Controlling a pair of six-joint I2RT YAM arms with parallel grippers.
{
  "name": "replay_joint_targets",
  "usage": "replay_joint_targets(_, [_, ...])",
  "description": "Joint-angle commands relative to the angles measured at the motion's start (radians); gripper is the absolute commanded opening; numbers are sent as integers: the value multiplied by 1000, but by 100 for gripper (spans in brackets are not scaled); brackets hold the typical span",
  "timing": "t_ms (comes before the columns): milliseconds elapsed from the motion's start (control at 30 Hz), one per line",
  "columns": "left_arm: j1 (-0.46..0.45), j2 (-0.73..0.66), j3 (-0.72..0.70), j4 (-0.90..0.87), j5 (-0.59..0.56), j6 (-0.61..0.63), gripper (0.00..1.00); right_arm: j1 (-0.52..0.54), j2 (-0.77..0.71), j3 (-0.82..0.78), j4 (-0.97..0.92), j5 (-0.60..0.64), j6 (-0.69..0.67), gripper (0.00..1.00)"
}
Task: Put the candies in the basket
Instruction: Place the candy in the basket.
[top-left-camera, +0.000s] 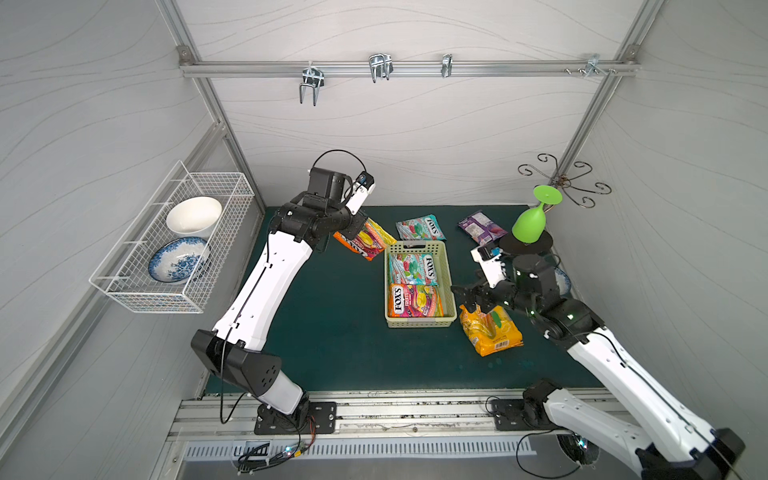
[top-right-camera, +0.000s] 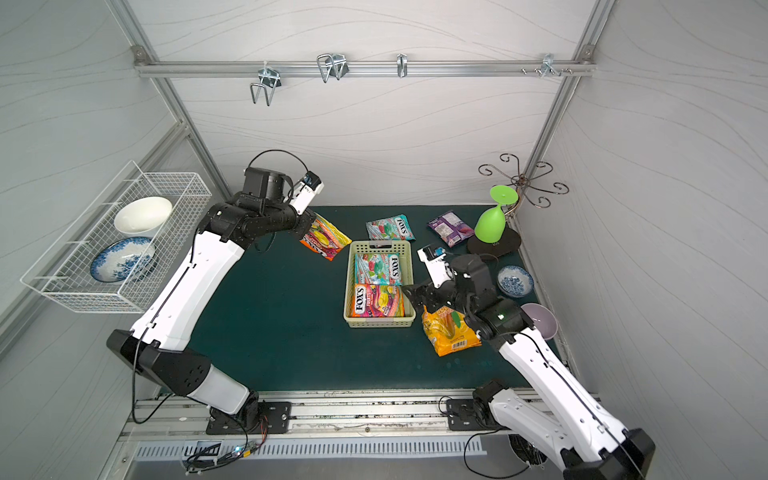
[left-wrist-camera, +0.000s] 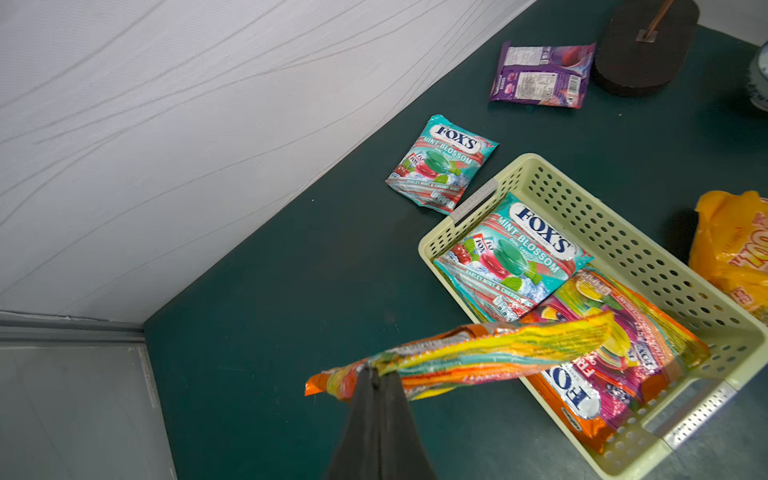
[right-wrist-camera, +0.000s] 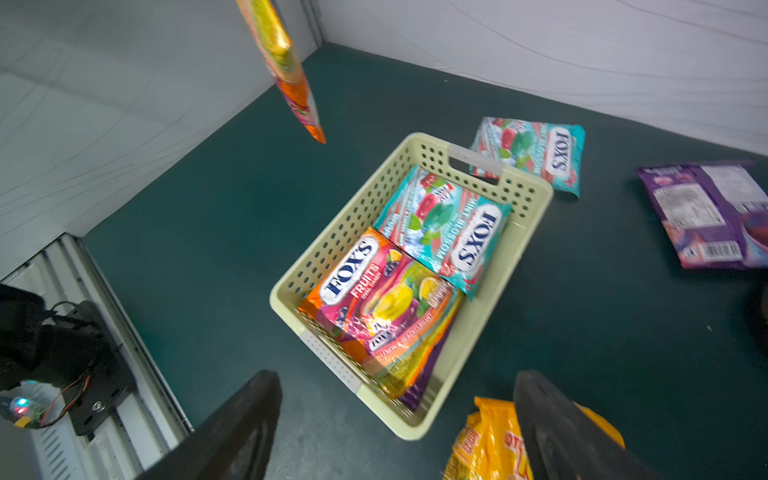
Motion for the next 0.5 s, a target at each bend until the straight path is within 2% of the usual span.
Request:
replay_joint_targets(0, [-29,-47,8,14,27,7,0,86,107,139,-20,22,-22,91])
replay_joint_targets(167, [-66,-89,-41,6,49,-6,0,177,287,312,-34,43,1,91])
replay_joint_targets(467, [-119,-131,-37,-57,83,-12,0,189,487,483,-4,-23,47,91])
